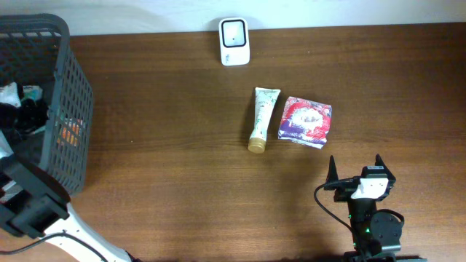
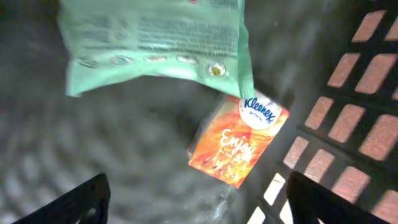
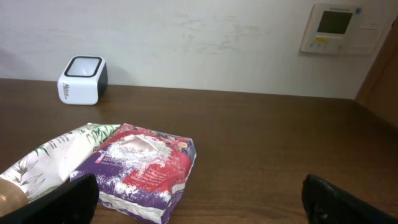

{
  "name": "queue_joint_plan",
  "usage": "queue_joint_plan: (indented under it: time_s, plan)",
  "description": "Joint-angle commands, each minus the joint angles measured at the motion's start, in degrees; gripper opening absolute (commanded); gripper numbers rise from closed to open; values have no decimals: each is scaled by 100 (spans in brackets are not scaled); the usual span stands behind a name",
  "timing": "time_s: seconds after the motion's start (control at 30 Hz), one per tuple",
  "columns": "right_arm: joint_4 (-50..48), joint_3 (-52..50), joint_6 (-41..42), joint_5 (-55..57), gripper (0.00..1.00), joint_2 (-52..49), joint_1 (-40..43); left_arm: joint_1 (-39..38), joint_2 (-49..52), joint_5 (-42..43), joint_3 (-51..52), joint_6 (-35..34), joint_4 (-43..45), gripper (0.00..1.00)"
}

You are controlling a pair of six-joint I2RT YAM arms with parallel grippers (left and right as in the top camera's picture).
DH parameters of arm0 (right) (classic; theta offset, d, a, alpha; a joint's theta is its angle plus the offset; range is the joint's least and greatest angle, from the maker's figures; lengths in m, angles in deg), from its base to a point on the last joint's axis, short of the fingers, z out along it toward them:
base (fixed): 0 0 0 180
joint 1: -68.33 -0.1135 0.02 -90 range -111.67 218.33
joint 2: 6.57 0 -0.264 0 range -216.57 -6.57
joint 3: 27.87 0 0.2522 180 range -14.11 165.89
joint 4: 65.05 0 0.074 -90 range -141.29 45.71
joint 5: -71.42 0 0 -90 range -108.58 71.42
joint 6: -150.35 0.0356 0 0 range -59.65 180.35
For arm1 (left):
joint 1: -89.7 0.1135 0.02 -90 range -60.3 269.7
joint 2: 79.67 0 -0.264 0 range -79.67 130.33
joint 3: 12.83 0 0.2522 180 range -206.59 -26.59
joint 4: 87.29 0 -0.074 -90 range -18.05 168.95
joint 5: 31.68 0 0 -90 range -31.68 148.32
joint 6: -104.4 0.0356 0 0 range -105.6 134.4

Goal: Scan the item barcode
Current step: 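Grasp the small orange box in the basket with the left gripper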

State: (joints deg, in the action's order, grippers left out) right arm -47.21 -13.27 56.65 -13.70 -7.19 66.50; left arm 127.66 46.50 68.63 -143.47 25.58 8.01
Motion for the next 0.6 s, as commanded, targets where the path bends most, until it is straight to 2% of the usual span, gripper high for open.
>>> queue_joint_plan:
  time_s: [0.0, 0.17, 0.23, 0.37, 0.43, 0.53, 0.57]
  plan:
    - [17, -52, -37, 9, 99, 42, 35, 4, 367, 245, -15, 227, -76, 86]
    - [17, -52, -37, 9, 99, 42, 35, -7, 879, 317, -15, 315, 11, 84]
    - [20, -52, -37, 9, 99, 42, 35, -7, 901, 815, -15, 745, 83, 84]
    - [17, -52, -37, 9, 99, 42, 35, -7, 951, 962, -15, 787, 184, 84]
    - [17, -52, -37, 9, 99, 42, 35, -7, 1003, 964, -15, 787, 177, 77]
    - [17, -52, -37, 9, 99, 42, 35, -7, 1279, 1016, -15, 785, 79, 59]
    - [17, -52, -37, 9, 99, 42, 35, -9, 1362, 1110, -15, 782, 52, 50]
